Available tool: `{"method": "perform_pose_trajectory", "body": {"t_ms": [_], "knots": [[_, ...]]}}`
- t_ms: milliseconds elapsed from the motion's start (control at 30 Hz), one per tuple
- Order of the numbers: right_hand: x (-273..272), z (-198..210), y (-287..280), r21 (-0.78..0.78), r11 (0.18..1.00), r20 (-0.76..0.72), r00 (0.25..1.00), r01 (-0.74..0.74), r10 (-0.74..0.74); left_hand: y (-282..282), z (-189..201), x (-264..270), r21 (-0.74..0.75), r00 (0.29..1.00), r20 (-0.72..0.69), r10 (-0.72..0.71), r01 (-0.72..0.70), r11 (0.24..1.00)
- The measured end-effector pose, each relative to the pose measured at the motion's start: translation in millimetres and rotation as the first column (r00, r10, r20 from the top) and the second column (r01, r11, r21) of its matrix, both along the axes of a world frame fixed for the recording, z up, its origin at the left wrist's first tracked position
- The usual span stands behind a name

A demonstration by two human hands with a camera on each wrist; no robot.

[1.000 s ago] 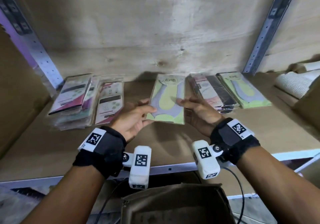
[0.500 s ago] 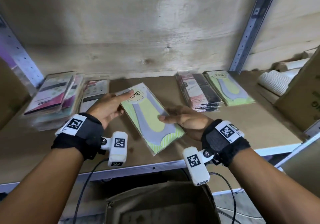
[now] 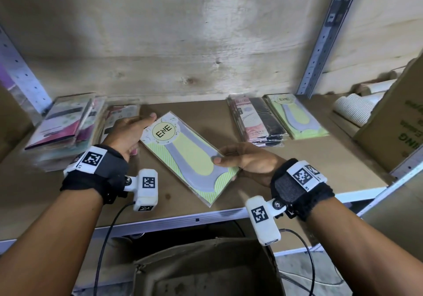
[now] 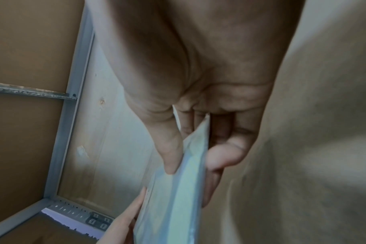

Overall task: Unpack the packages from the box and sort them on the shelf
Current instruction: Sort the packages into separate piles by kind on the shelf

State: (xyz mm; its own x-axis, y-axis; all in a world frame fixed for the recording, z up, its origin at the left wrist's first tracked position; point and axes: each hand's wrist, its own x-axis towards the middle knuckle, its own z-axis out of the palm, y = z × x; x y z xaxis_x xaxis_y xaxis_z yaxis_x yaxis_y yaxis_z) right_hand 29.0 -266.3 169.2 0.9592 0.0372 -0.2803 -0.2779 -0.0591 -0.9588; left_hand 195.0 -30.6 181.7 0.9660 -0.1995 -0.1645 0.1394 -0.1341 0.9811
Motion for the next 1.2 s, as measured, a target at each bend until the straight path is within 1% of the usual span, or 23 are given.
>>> {"method": "perform_pose_trajectory", "body": {"t_ms": [133, 267, 333, 367, 433, 500, 567, 667, 767, 800, 867, 967, 1033, 1133, 1200], "knots": [[-1, -1, -2, 0.037, 0.998, -0.015, 0.999, 0.04, -0.04, -2, -5, 5, 0.022, 0.999, 0.009, 0.054, -0.054, 0.998], [-1, 2, -2, 0.079, 0.994, -0.029, 0.997, 0.073, -0.071, -1, -6, 9, 0.026, 0.995, -0.019, 0.102, -0.102, 0.994], [0, 4, -1, 0.083, 0.994, -0.02, 0.997, 0.072, -0.07, -2, -8, 9, 0.012, 0.993, -0.035, 0.117, -0.116, 0.993], [0, 5, -1, 0.092, 0.993, -0.017, 0.998, 0.069, -0.068, -3, -9, 6, -0.017, 0.992, -0.054, 0.116, -0.117, 0.993], [1, 6, -3, 0.119, 0.99, -0.007, 0.998, 0.07, -0.07, -7, -7, -3, -0.142, 0.989, -0.129, 0.074, -0.092, 0.986], [1, 7, -5, 0.153, 0.984, 0.005, 0.995, 0.094, -0.096, -15, -3, -13, -0.281, 0.979, -0.202, -0.029, -0.03, 0.959], [2, 8, -7, 0.189, 0.972, 0.016, 0.989, 0.138, -0.144, -25, 0, -25, -0.317, 0.968, -0.216, -0.124, 0.05, 0.947], [3, 6, -11, 0.243, 0.944, 0.024, 0.972, 0.222, -0.234, -39, 2, -48, -0.262, 0.95, -0.157, -0.271, 0.224, 0.939], [2, 7, -13, 0.265, 0.927, 0.041, 0.957, 0.266, -0.286, -47, 2, -66, -0.106, 0.888, -0.046, -0.457, 0.45, 0.887], [1, 8, -15, 0.261, 0.925, 0.048, 0.954, 0.275, -0.297, -50, 4, -71, -0.053, 0.871, -0.009, -0.491, 0.49, 0.87], [0, 12, -19, 0.265, 0.92, 0.076, 0.945, 0.289, -0.318, -56, 10, -76, -0.006, 0.879, 0.055, -0.473, 0.474, 0.88], [-1, 24, -28, 0.299, 0.902, 0.125, 0.924, 0.312, -0.361, -70, 25, -80, -0.005, 0.927, 0.135, -0.35, 0.354, 0.935], [-2, 34, -39, 0.321, 0.885, 0.154, 0.903, 0.338, -0.401, -88, 36, -83, 0.002, 0.937, 0.172, -0.303, 0.308, 0.952], [-7, 43, -64, 0.337, 0.841, 0.183, 0.847, 0.423, -0.499, -122, 52, -83, 0.026, 0.933, 0.182, -0.312, 0.312, 0.95], [-13, 45, -84, 0.364, 0.778, 0.166, 0.786, 0.513, -0.596, -150, 61, -82, 0.066, 0.918, 0.141, -0.37, 0.364, 0.929]]}}
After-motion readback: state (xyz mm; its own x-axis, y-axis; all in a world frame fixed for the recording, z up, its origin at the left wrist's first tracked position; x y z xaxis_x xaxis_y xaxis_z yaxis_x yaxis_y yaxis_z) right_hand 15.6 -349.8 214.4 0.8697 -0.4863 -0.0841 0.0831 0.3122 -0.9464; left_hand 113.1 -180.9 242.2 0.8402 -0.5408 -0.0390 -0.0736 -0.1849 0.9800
